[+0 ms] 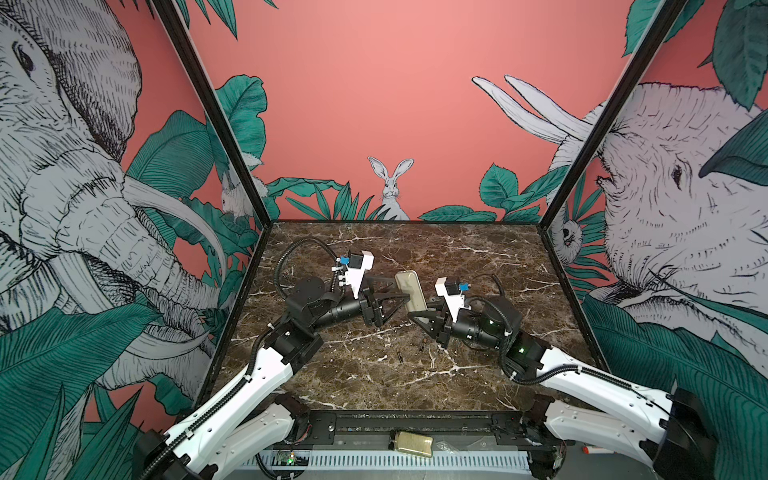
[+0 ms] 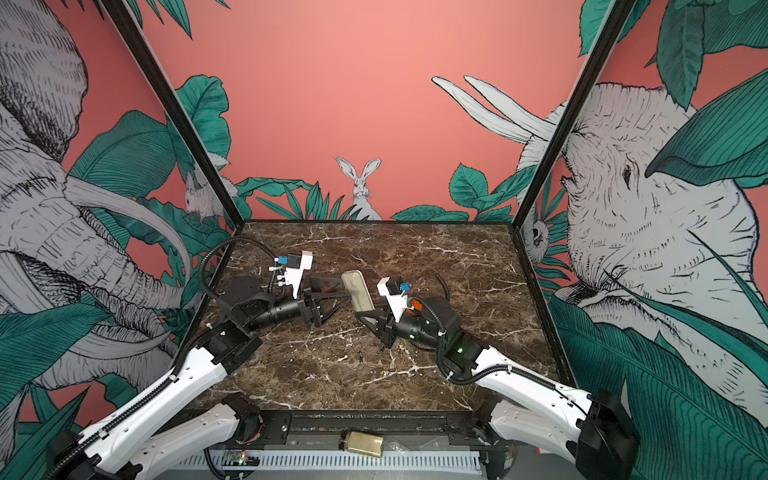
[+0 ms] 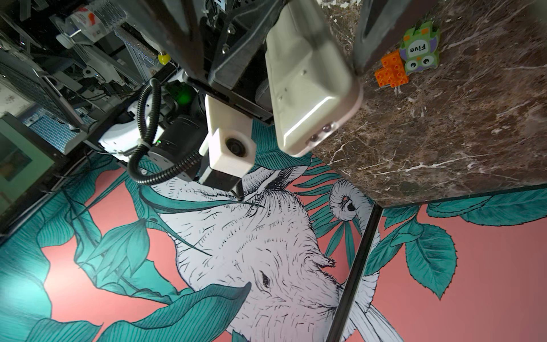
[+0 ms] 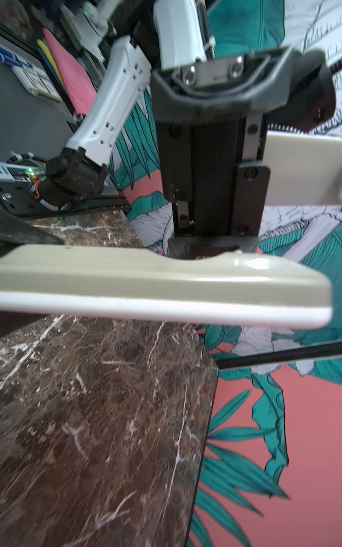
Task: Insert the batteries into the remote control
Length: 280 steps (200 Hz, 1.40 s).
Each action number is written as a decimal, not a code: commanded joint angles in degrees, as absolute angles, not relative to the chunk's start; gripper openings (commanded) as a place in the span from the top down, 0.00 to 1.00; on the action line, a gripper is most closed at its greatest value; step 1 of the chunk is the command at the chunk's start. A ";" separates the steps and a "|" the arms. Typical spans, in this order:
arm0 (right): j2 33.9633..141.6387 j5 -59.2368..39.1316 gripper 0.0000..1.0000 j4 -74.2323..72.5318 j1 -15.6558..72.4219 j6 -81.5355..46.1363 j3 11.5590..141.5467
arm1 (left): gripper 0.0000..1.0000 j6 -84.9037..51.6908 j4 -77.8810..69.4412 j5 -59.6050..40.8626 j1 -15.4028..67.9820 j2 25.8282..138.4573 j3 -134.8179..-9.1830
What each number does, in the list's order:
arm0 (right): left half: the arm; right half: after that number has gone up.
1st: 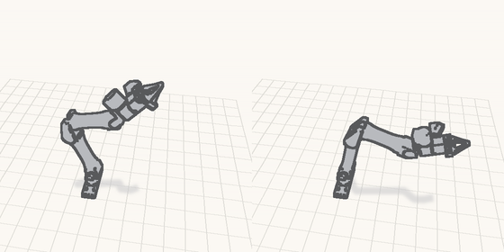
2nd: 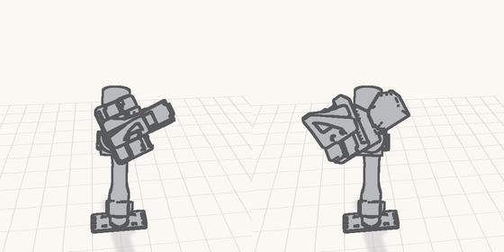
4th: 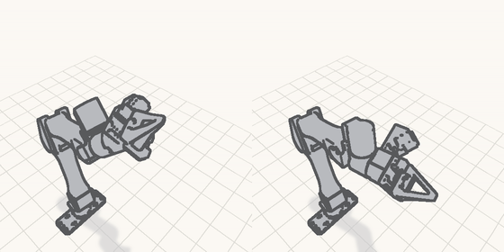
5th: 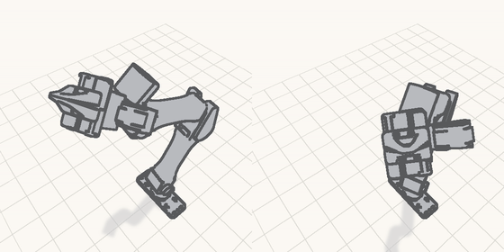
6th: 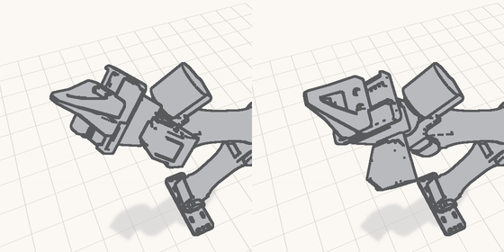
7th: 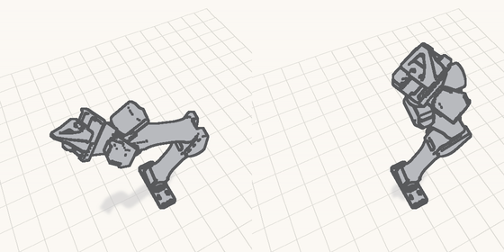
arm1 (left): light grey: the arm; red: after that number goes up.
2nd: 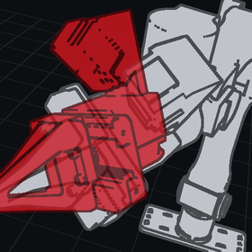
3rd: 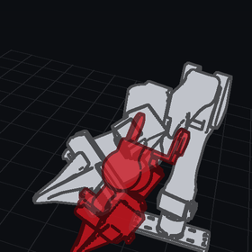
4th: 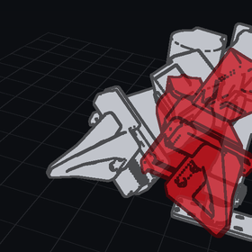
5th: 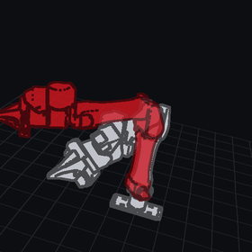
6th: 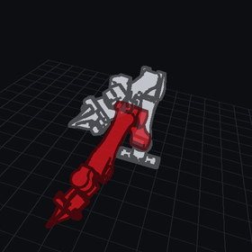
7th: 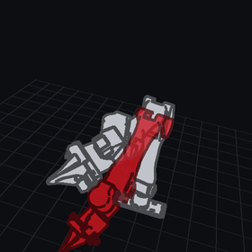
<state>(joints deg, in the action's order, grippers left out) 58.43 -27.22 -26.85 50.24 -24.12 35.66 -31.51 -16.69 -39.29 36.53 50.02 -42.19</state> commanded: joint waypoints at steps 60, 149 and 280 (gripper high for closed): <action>61.44 -38.23 1.00 -37.23 50.44 -28.39 37.17 | 0.23 -32.12 -23.89 -44.41 36.56 47.77 -41.75; 61.96 -40.95 1.00 -40.40 50.43 -28.70 37.21 | 0.41 -32.64 -26.81 -45.35 36.57 50.92 -41.84; 62.04 -41.13 1.00 -42.14 50.43 -29.25 37.45 | 0.64 -33.50 -28.62 -45.18 36.65 52.32 -40.86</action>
<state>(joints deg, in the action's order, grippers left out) 62.15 -39.97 -37.10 50.24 -28.97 35.68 -33.26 -26.11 -44.75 36.56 52.29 -41.82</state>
